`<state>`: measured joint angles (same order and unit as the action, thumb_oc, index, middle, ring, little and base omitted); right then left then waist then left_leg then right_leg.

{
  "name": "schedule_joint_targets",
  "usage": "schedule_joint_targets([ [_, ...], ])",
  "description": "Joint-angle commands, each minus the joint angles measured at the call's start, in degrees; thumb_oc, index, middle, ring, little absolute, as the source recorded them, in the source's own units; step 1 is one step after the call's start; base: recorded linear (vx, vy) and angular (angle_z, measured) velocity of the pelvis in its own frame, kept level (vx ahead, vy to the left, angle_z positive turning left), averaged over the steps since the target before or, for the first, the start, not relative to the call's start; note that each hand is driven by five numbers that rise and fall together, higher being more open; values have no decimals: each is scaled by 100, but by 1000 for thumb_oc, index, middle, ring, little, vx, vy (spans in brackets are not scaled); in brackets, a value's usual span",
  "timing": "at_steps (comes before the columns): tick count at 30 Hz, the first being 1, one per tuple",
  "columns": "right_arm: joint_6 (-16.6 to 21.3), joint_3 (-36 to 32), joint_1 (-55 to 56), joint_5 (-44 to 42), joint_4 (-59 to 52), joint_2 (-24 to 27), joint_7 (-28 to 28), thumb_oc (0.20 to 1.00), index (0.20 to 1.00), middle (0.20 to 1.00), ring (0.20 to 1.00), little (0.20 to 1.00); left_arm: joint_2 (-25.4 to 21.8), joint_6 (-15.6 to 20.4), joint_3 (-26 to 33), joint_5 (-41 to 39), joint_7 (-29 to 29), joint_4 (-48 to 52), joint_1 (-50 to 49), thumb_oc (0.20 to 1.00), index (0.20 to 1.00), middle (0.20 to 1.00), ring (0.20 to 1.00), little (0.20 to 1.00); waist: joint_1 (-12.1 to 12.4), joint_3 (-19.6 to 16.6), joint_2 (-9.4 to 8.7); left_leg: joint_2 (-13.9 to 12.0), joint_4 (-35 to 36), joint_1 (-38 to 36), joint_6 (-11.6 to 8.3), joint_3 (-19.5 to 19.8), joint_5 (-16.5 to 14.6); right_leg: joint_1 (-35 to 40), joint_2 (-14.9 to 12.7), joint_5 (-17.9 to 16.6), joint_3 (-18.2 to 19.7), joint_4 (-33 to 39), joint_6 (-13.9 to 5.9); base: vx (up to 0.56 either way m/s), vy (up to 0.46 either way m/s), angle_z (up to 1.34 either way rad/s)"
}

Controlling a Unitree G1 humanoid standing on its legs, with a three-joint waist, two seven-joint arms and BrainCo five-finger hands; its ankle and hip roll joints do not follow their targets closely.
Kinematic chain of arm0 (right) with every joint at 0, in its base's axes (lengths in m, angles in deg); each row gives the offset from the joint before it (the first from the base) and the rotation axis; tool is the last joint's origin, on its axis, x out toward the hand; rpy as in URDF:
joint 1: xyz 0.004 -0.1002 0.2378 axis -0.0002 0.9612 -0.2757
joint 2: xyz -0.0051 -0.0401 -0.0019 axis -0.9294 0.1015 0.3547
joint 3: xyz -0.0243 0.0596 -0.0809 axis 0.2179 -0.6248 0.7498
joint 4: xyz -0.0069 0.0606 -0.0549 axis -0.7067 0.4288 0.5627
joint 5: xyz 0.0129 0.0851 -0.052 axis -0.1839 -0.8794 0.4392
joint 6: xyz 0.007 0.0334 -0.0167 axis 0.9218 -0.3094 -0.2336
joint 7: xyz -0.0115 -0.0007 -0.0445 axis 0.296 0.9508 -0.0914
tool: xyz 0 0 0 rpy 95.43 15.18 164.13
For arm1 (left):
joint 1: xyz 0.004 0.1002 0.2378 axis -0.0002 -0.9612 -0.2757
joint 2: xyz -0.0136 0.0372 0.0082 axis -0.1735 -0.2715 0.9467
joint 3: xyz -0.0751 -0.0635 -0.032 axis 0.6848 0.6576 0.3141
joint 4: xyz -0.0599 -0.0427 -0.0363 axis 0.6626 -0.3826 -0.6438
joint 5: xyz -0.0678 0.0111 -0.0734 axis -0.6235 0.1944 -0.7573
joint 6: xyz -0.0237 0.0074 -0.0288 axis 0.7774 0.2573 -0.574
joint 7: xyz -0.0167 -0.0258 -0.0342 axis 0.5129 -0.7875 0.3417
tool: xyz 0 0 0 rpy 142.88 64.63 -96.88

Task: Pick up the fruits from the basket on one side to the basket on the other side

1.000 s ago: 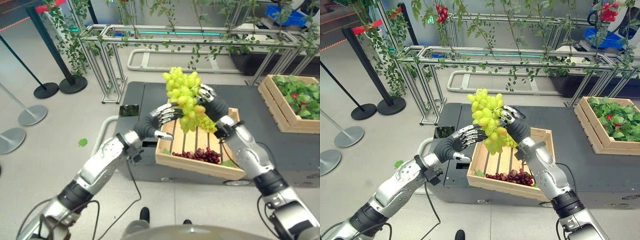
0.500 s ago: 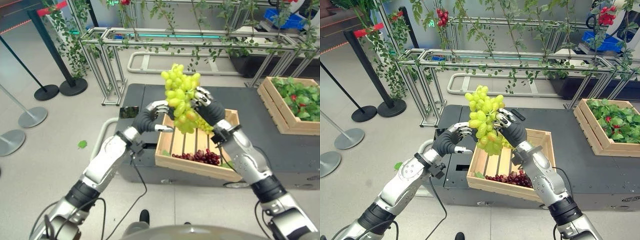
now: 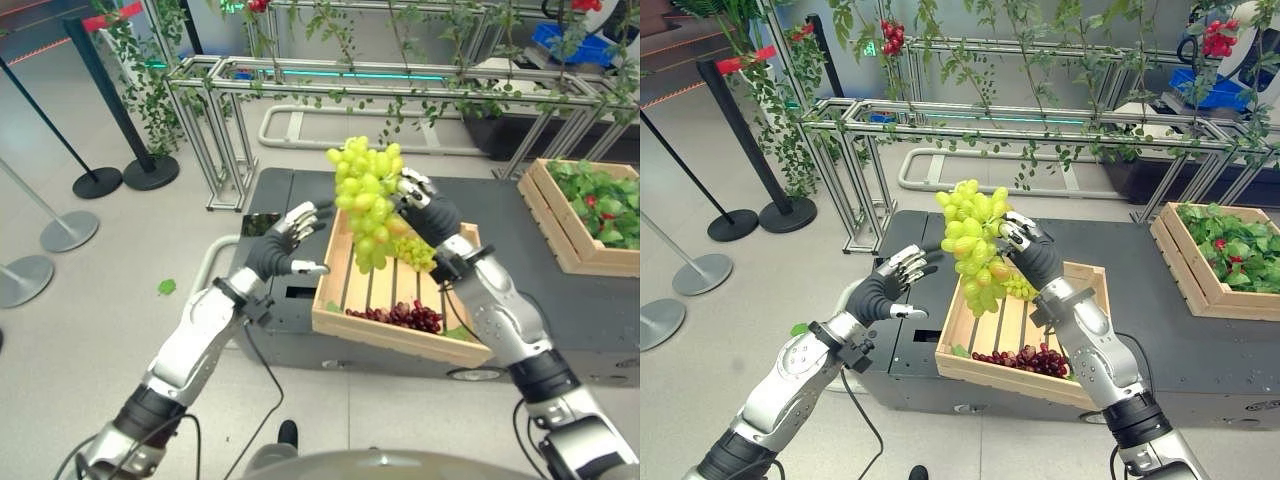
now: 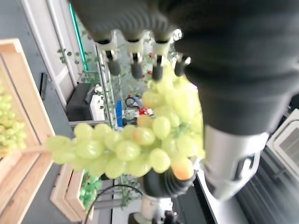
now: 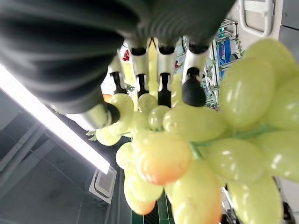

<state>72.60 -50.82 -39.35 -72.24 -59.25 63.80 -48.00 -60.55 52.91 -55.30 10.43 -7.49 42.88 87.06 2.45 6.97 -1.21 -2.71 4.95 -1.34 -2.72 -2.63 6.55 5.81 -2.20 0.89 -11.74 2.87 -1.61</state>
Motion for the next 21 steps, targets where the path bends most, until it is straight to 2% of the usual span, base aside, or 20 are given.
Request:
schedule_joint_targets([
  [1,591,-544,-340,-6,-561,-5,-53,200,200,200,200,200,-212,330,189,-20,95,307,88,1000,1000,1000,1000,1000,-31,-242,-307,135,-397,-177,26,93,-920,-195,-432,157,-171,-310,-551,0,0,0],
  [14,592,-609,-281,20,-625,-71,-30,200,200,200,200,200,-151,292,291,-112,117,374,-39,1000,1000,1000,1000,1000,-14,-223,-315,157,-407,-142,40,142,-919,-207,-449,155,-213,-322,-542,-1,0,0],
  [21,468,-189,-369,-6,-669,-249,88,200,200,200,200,200,52,222,-242,214,47,-88,510,1000,1000,1000,1000,1000,-72,-215,-317,152,-437,-151,59,152,-933,-203,-446,198,-203,-380,-532,1,0,1],
])
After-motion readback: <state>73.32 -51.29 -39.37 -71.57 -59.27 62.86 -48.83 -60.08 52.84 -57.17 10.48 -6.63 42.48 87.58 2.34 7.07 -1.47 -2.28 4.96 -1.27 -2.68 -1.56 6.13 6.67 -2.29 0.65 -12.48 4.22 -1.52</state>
